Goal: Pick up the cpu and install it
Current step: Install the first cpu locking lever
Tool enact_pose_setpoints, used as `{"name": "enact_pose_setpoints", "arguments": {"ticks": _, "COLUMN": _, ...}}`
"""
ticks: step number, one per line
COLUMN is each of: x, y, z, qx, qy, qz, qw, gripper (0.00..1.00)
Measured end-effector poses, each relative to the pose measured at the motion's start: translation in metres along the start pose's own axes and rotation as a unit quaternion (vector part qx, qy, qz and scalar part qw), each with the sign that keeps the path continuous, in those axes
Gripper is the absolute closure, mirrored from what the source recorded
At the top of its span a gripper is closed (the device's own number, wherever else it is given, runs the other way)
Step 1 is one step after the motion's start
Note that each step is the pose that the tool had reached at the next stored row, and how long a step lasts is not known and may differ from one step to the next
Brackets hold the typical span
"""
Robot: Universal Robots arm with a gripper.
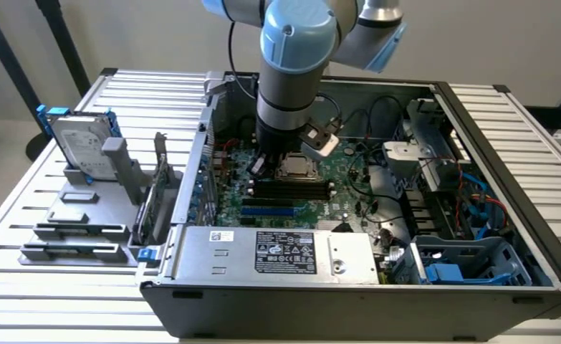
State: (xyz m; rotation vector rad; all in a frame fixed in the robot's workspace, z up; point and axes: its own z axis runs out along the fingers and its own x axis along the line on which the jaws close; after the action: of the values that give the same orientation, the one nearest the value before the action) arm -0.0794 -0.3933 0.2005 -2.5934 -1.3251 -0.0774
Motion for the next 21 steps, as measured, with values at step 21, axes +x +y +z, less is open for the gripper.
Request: {"name": "enact_pose_setpoints", "arguments": {"ticks": 21, "x": 0.0020, "y": -0.0013, "z": 0.0029, "qx": -0.0055, "qy": -0.0078, "qz": -0.004, "qw": 0.9999, "gripper": 0.89}}
